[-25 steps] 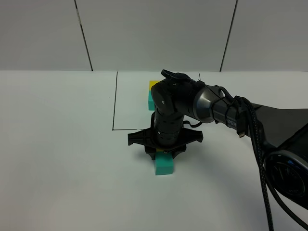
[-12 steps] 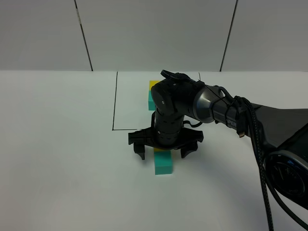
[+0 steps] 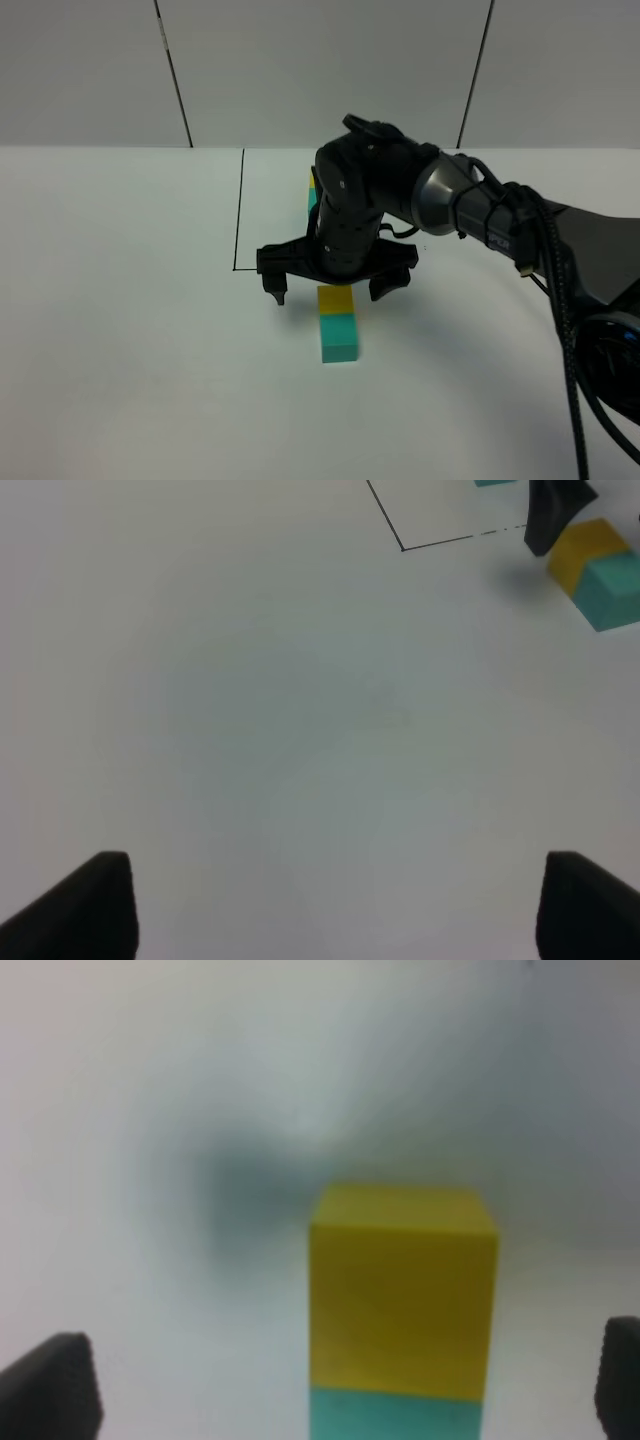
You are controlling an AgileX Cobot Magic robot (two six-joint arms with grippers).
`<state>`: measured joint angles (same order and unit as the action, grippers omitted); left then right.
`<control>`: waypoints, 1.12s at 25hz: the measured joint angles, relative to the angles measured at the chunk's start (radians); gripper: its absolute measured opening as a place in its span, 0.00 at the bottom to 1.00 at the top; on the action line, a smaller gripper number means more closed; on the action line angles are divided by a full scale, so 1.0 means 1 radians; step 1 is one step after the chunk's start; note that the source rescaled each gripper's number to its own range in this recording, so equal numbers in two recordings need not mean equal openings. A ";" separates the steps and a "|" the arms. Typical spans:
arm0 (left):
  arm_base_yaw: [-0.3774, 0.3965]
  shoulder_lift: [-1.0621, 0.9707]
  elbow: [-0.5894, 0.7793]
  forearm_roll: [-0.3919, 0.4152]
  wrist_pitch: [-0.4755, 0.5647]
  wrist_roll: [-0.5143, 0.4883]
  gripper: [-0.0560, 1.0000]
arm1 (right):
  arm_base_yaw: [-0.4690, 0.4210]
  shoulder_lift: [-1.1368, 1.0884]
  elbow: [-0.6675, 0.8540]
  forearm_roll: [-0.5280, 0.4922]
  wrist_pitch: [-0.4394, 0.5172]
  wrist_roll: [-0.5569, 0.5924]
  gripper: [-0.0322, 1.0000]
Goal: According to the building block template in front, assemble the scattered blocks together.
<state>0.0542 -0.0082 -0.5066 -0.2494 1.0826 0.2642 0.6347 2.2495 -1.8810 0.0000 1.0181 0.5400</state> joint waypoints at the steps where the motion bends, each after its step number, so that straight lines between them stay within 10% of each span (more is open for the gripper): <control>1: 0.000 0.000 0.000 0.000 0.000 0.000 0.80 | -0.007 -0.021 -0.010 0.006 0.013 -0.020 1.00; 17: 0.000 0.000 0.000 0.000 0.000 0.000 0.80 | -0.557 -0.449 0.315 -0.124 0.067 -0.246 1.00; 28: 0.000 0.000 0.000 0.000 0.000 0.000 0.80 | -0.620 -0.960 0.748 -0.153 0.188 -0.350 1.00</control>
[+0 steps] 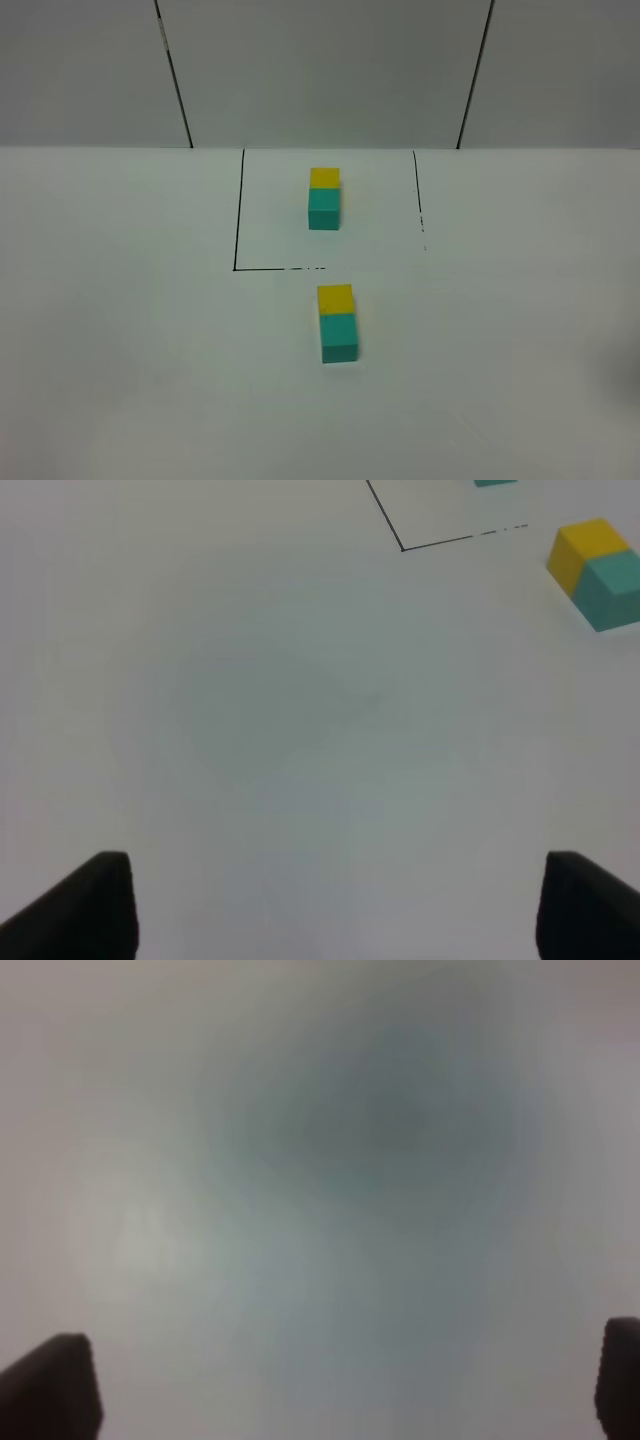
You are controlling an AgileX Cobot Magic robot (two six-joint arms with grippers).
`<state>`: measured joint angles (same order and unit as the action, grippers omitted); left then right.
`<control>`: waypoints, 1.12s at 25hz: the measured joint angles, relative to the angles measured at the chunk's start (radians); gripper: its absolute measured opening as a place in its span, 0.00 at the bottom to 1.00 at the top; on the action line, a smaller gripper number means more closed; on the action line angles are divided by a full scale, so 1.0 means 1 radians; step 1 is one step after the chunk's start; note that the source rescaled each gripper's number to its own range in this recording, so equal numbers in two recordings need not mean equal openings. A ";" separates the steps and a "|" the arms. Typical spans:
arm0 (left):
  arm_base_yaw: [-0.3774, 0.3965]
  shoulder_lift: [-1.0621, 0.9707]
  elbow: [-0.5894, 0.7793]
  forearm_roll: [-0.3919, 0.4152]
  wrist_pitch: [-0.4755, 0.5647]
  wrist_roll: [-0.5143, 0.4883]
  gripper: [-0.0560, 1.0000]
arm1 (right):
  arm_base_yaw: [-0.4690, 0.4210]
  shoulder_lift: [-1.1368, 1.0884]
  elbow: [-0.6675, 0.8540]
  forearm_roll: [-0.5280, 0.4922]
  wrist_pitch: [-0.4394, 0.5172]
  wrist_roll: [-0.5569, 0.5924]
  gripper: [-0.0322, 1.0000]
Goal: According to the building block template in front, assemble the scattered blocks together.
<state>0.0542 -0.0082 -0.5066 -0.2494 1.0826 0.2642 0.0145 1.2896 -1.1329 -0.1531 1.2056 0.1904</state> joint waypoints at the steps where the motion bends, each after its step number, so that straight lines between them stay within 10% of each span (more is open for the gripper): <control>1: 0.000 0.000 0.000 0.000 0.000 0.000 0.80 | 0.000 -0.042 0.032 0.008 0.003 -0.003 1.00; 28: 0.000 0.000 0.000 0.000 0.000 0.000 0.80 | 0.000 -1.079 0.630 0.180 -0.153 -0.240 1.00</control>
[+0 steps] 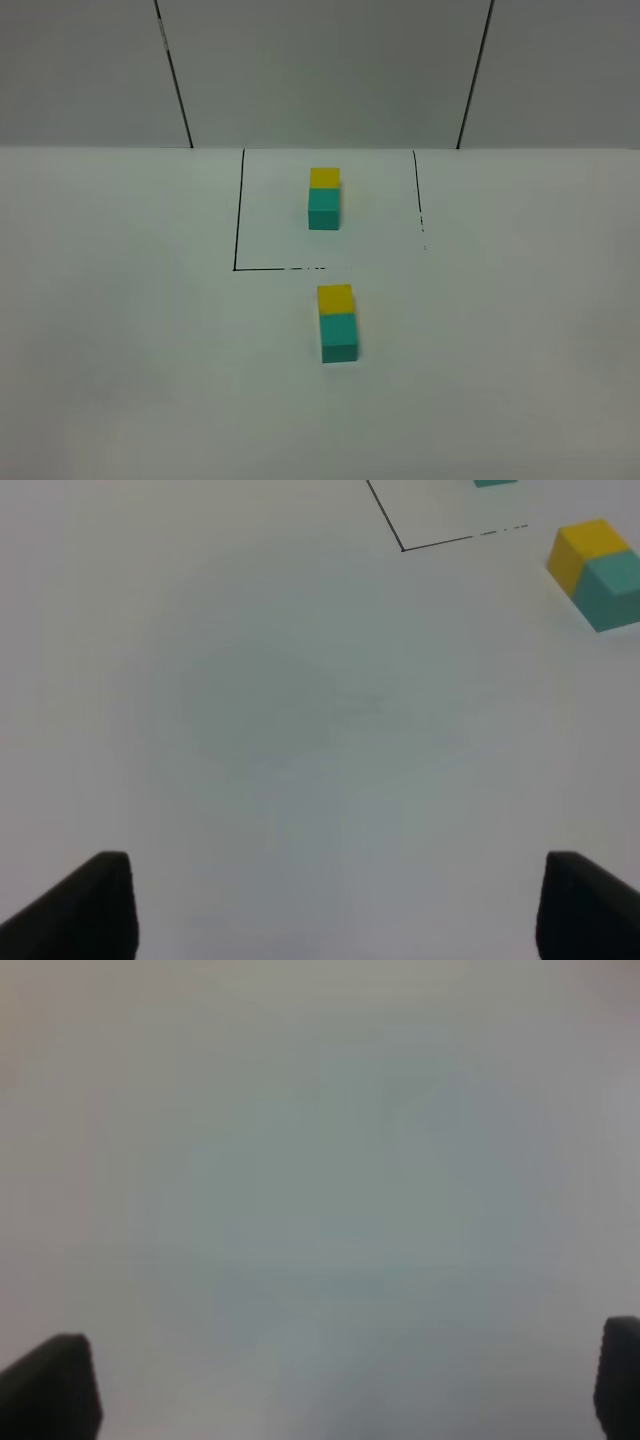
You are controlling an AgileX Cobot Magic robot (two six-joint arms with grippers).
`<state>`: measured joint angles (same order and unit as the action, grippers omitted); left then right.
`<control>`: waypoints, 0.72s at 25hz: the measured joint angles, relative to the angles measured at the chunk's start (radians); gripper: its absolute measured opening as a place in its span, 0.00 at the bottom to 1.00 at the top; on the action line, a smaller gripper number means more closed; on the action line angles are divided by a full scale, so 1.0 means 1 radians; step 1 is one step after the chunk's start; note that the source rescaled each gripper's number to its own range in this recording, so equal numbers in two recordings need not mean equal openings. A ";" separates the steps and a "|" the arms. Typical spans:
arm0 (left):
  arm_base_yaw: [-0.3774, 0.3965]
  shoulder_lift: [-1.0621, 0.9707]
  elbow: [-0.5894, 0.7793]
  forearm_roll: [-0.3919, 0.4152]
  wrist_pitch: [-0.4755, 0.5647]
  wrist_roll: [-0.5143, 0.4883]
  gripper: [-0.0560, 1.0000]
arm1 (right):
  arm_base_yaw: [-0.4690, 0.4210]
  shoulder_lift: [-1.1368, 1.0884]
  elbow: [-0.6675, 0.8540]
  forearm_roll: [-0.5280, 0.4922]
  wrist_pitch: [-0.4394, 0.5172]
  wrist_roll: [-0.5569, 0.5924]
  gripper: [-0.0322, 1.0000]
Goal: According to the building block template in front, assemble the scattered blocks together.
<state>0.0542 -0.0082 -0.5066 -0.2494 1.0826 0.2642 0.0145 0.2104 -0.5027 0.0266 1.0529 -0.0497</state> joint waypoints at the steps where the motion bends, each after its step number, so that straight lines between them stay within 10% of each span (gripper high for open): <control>1: 0.000 0.000 0.000 0.000 0.000 0.000 0.80 | 0.000 -0.028 0.000 0.005 0.000 -0.005 1.00; 18: 0.000 0.000 0.000 0.000 0.000 0.000 0.80 | 0.032 -0.217 0.002 0.030 0.002 -0.028 1.00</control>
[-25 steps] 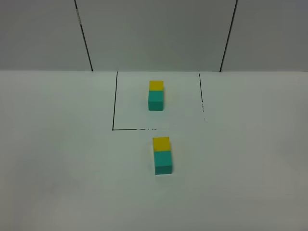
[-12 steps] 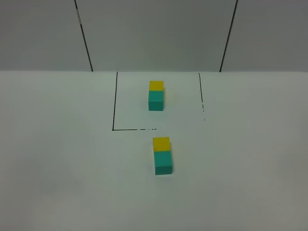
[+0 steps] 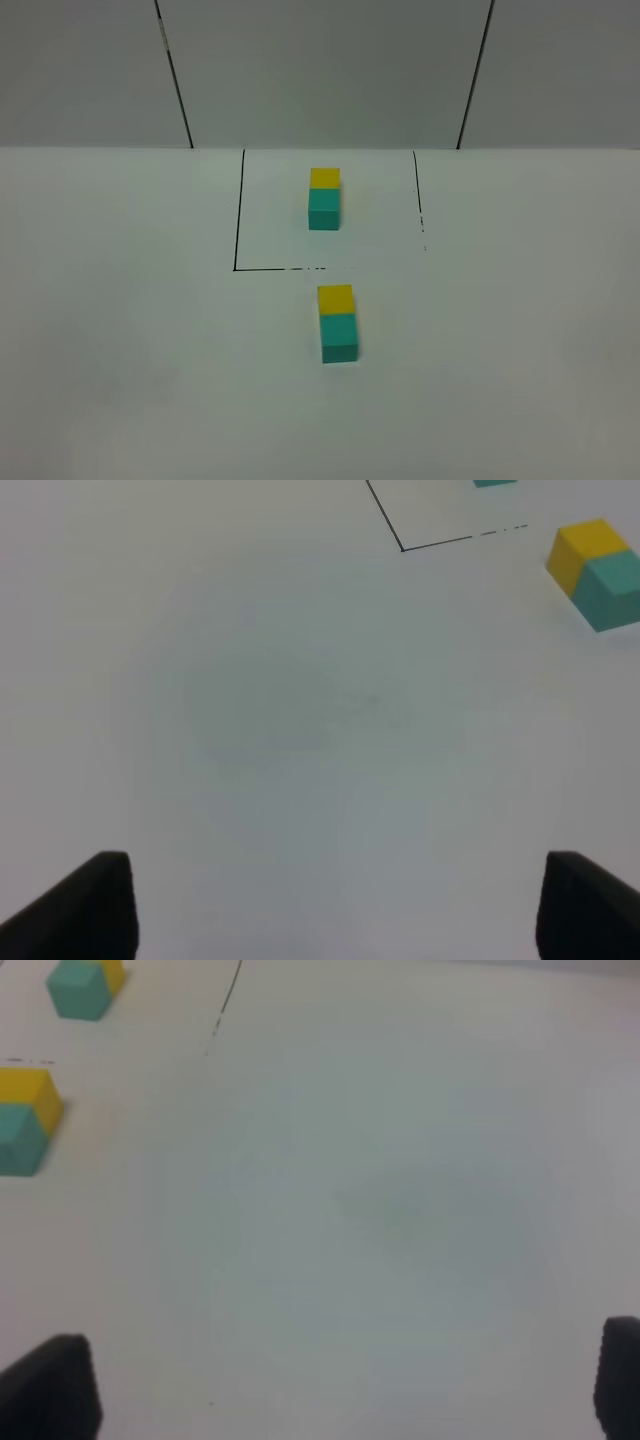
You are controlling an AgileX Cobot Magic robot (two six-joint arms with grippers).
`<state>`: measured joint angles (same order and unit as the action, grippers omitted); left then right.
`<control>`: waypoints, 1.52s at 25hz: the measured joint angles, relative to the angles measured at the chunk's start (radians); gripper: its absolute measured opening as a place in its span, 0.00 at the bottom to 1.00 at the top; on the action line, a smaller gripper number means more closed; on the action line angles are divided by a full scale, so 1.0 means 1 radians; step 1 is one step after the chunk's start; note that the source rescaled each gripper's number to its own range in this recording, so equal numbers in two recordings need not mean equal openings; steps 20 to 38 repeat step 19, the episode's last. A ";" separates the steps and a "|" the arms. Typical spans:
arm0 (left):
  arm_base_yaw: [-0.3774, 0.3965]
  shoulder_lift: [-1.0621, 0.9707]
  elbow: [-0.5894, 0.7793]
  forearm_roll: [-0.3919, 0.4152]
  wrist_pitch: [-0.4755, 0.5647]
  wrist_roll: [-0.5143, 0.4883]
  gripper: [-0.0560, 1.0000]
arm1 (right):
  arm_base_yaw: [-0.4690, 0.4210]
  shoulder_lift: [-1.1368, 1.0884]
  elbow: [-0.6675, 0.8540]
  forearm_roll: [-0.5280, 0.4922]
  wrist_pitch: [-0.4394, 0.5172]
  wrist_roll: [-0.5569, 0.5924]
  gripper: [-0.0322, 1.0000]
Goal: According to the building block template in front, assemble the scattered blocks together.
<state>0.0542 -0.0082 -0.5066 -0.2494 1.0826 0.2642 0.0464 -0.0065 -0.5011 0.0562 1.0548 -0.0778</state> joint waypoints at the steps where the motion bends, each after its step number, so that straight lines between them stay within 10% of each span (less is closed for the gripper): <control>1: 0.000 0.000 0.000 0.000 0.000 0.000 0.80 | 0.007 0.000 0.000 0.000 0.000 0.000 1.00; 38: 0.000 0.000 0.000 0.000 0.000 0.000 0.80 | 0.016 0.000 0.000 0.000 0.000 -0.001 1.00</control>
